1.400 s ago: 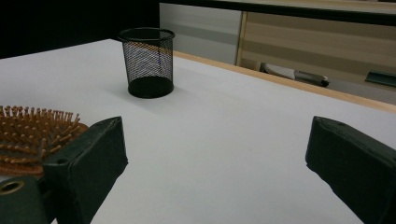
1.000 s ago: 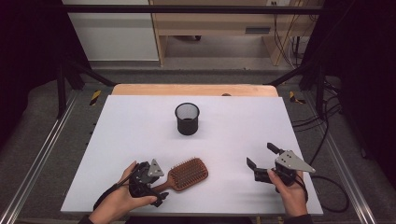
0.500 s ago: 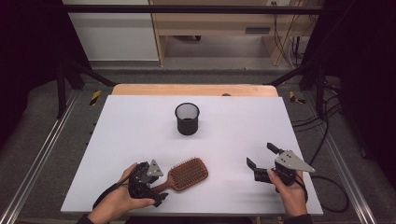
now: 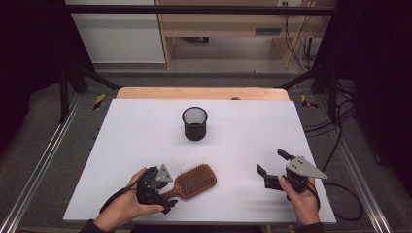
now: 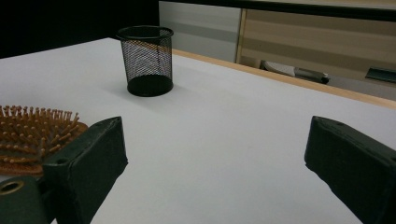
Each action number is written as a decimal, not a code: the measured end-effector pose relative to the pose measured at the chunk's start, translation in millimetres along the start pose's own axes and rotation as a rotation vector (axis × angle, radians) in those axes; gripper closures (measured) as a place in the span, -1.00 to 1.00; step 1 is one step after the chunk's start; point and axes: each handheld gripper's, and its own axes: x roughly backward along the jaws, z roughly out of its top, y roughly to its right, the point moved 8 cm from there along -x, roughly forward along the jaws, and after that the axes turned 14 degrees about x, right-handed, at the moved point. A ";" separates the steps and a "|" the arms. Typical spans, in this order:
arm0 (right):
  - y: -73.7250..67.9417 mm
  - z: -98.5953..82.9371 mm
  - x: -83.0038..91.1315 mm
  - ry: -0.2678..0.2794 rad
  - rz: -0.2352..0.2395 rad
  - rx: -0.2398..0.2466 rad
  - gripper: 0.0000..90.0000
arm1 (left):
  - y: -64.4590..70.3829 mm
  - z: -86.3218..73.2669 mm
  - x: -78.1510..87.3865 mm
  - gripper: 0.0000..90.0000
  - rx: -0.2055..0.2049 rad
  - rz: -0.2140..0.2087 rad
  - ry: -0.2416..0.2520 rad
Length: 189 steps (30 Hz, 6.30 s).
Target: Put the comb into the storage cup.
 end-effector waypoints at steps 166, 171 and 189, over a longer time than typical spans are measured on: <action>-116.5 76.5 -63.9 0.099 0.332 -0.246 -0.91 | 17.7 66.8 7.7 0.62 -0.051 0.067 0.576; -121.2 84.9 -73.4 0.099 0.342 -0.269 -0.91 | 17.9 67.4 11.6 0.62 -0.048 0.070 0.601; -120.1 112.9 -90.2 0.111 0.353 -0.342 -0.76 | 21.6 67.8 14.0 0.62 -0.059 0.079 0.634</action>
